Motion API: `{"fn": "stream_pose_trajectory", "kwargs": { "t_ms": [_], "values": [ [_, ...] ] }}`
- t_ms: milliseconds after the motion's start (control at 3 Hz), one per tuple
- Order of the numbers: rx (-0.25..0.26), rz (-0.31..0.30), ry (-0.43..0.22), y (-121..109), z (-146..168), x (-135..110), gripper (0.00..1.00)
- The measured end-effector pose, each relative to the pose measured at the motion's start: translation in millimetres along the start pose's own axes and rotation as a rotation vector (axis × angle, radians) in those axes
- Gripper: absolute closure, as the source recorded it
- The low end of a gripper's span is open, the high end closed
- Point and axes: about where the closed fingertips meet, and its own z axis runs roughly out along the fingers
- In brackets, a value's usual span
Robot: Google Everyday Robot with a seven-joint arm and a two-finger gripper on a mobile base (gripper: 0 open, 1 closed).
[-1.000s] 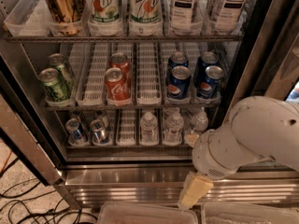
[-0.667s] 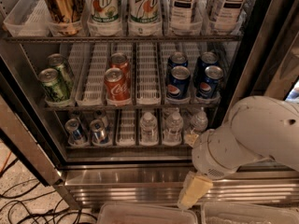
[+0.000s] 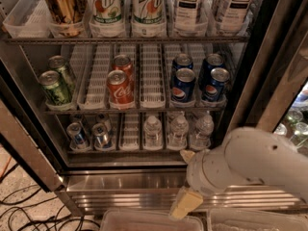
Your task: Pick water bottle from bottom shelf of fridge
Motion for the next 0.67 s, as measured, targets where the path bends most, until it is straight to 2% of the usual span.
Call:
{"fn": "stream_pose_trajectory", "kwargs": {
  "t_ms": [333, 667],
  "values": [
    [0.04, 0.032, -0.102, 1.8, 38.8, 1.8, 0.0],
    [0.093, 0.064, -0.236, 7.3, 73.9, -2.4, 0.0]
  ]
}}
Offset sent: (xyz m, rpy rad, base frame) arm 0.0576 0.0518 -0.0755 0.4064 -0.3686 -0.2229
